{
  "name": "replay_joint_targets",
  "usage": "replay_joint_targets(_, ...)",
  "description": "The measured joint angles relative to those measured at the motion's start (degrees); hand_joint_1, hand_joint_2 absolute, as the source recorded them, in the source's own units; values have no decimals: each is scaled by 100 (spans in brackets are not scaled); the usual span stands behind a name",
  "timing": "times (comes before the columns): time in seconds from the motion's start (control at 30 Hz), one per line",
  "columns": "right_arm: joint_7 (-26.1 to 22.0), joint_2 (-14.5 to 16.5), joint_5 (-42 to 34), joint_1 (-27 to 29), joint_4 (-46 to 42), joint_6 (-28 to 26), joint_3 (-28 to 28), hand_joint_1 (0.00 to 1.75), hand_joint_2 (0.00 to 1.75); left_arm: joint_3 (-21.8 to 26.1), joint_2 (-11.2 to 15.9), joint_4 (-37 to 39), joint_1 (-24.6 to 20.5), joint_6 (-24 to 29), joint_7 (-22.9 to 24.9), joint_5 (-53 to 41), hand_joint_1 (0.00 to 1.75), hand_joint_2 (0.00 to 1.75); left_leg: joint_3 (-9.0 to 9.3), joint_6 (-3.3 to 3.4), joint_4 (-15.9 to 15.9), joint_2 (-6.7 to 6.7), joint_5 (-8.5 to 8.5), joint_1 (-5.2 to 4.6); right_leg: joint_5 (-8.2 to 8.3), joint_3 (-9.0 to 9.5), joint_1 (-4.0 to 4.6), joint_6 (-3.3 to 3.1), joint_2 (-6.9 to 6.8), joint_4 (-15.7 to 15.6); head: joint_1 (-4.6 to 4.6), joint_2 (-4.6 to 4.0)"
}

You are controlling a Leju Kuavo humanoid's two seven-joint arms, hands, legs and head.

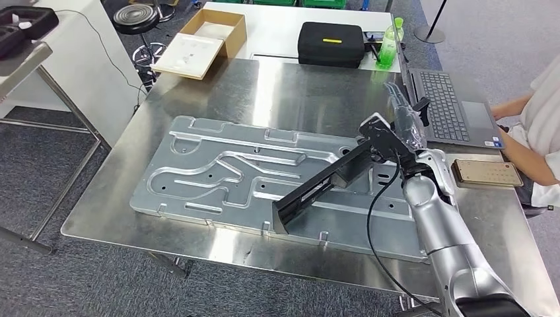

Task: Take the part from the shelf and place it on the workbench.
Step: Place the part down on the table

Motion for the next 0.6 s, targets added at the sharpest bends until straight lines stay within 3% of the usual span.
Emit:
replay_joint_targets(0.07,181,-33,-169,-296,278,545,22,0,175,1,15,0,-3,-2,-8,27,0,0,340,53,-768,4,401,-8,-18,17,9,18,13,18,1,0)
replay_joint_targets(0.13,315,-102,-293,-669,658,1084,75,0,175,4,31,0,-7,-2,-10,53,0,0,572,101,-1286,6,564,-25,-30,13,26,65,22,35,3,0)
replay_joint_targets(0.23,388,-212,-412,-1226,1317,1716,212,0,175,7,39,0,12,-4,-8,67,0,0,617,173,-1402,-5,589,-31,-28,12,26,166,19,32,3,0)
replay_joint_targets(0.3,409,-287,-460,-1549,1740,2091,334,0,175,10,47,0,18,-7,-9,74,0,0,635,243,-1449,-6,630,-16,-157,-57,11,229,14,213,4,0)
replay_joint_targets(0.4,388,-385,-516,-1859,2245,2510,526,0,175,14,53,0,17,-19,-10,75,0,0,634,291,-1462,-10,649,-13,-646,-498,-12,293,11,1174,4,0)
replay_joint_targets(0.43,360,-410,-547,-1943,2387,2641,596,0,175,15,55,0,24,-27,-10,73,0,0,635,292,-1458,-11,646,-15,-730,-637,-19,306,10,1456,4,0)
replay_joint_targets(0.47,326,-438,-580,-2034,2520,2786,672,0,175,16,57,0,31,-37,-10,69,0,0,638,293,-1450,-11,640,-16,-710,-695,-25,313,9,1564,4,0)
replay_joint_targets(0.5,295,-475,-608,-2134,2644,2944,761,0,175,17,59,0,37,-46,-10,64,0,0,643,291,-1442,-13,632,-15,-591,-653,-29,313,7,1466,5,0)
replay_joint_targets(0.57,266,-562,-633,-2325,2833,3222,950,0,175,17,60,0,39,-59,-10,57,0,0,661,276,-1427,-26,612,-12,-217,-293,-28,282,4,726,5,0)
replay_joint_targets(0.6,265,-600,-639,-2406,2907,3312,1041,0,131,17,59,0,38,-63,-10,56,0,0,665,258,-1420,-39,602,-19,-89,-118,-14,256,2,364,5,0)
